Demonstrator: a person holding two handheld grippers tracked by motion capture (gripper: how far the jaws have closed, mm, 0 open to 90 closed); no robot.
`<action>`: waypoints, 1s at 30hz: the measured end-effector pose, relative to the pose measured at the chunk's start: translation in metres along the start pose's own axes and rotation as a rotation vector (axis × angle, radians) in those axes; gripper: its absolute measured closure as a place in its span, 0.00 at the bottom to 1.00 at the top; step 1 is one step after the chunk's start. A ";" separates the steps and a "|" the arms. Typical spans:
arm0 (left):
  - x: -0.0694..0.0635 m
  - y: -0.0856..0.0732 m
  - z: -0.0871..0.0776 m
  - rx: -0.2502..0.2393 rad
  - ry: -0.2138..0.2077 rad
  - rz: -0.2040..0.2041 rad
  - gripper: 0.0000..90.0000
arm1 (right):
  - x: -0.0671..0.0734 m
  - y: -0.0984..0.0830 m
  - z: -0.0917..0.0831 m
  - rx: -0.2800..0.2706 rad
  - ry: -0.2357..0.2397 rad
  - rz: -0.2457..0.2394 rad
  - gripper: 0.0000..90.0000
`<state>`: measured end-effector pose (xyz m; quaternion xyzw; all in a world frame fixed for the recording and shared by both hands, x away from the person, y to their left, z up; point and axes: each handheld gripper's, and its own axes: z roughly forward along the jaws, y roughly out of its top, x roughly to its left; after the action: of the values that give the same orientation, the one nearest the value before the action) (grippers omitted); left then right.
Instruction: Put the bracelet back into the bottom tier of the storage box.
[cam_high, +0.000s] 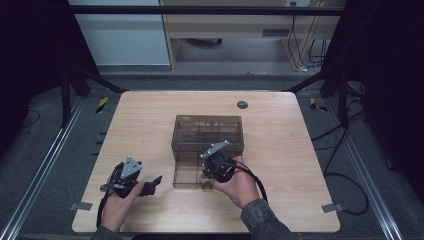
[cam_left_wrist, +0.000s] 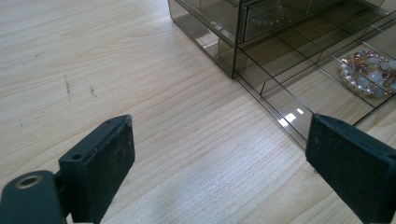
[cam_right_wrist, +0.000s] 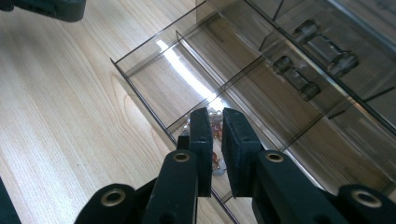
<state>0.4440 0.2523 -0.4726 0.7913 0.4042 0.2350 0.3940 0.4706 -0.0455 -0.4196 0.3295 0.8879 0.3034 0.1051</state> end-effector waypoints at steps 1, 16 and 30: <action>0.000 0.000 0.000 0.002 0.000 0.000 0.08 | 0.000 -0.001 -0.002 -0.003 -0.003 0.000 0.93; 0.001 0.000 -0.002 0.003 0.006 -0.008 0.08 | 0.000 -0.009 -0.014 -0.033 -0.013 0.025 0.96; 0.006 0.001 -0.009 -0.023 0.039 -0.022 0.08 | 0.008 -0.034 -0.022 -0.132 0.006 0.101 1.00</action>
<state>0.4413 0.2612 -0.4663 0.7775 0.4179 0.2506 0.3976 0.4379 -0.0713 -0.4225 0.3652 0.8485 0.3673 0.1084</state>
